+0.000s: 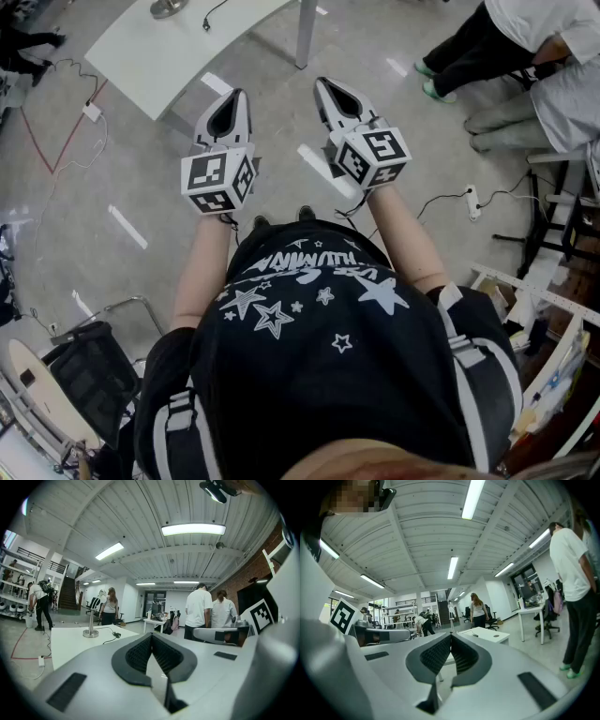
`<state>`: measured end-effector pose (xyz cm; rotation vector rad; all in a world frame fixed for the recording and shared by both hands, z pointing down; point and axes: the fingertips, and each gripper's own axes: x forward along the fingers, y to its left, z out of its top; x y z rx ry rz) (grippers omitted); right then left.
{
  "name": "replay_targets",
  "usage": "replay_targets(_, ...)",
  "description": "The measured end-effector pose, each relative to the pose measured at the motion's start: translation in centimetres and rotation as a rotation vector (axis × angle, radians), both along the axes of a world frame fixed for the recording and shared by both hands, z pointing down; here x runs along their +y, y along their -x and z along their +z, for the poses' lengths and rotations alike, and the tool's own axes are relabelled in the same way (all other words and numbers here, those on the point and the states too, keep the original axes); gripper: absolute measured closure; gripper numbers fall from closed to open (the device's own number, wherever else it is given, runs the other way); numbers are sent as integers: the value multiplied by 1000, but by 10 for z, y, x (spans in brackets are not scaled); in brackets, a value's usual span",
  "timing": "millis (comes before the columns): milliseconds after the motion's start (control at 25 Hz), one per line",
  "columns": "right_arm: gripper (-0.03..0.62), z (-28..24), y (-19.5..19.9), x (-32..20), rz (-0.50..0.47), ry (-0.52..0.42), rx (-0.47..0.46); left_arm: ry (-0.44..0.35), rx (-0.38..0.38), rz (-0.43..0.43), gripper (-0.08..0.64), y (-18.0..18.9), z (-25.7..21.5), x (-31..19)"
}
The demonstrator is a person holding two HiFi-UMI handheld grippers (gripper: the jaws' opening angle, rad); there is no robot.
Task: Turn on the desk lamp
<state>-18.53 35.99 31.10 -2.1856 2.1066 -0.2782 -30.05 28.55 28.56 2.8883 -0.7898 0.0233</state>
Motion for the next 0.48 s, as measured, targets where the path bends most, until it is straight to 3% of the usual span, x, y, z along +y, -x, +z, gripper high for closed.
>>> replay_targets(480,586,3,-2,5,5,9,-4,14,4,-7,549,1,4,6)
